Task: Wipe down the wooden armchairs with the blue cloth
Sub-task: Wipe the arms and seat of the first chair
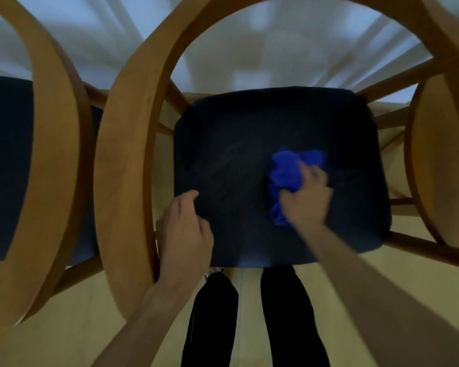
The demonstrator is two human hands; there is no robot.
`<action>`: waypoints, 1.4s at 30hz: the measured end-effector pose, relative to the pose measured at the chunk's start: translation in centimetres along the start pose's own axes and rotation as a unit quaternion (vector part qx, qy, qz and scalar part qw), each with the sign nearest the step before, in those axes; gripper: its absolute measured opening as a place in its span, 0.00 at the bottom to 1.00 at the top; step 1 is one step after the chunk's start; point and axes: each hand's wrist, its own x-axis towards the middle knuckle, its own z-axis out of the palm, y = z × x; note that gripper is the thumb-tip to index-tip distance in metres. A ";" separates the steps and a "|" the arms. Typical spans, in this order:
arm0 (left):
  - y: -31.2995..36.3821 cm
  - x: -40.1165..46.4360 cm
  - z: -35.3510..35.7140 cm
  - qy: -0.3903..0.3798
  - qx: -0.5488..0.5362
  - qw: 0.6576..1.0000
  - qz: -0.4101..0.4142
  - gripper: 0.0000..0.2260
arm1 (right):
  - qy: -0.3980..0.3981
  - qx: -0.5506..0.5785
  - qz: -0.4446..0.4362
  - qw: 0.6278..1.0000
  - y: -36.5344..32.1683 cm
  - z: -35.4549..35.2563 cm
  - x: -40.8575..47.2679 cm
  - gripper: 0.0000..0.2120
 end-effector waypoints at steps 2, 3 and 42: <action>0.0 0.3 -0.5 0.018 -0.065 0.997 -0.028 0.20 | -0.076 -0.028 -0.104 0.991 -4.5 4.0 -3.7 0.35; 0.0 0.4 -0.7 0.025 -0.089 0.995 -0.043 0.21 | -0.119 -0.038 -0.167 0.978 -6.6 6.0 -5.7 0.34; -5.3 -4.4 8.1 -0.026 -0.108 0.980 -0.168 0.26 | 0.022 0.001 -0.088 0.996 -7.1 0.7 7.1 0.27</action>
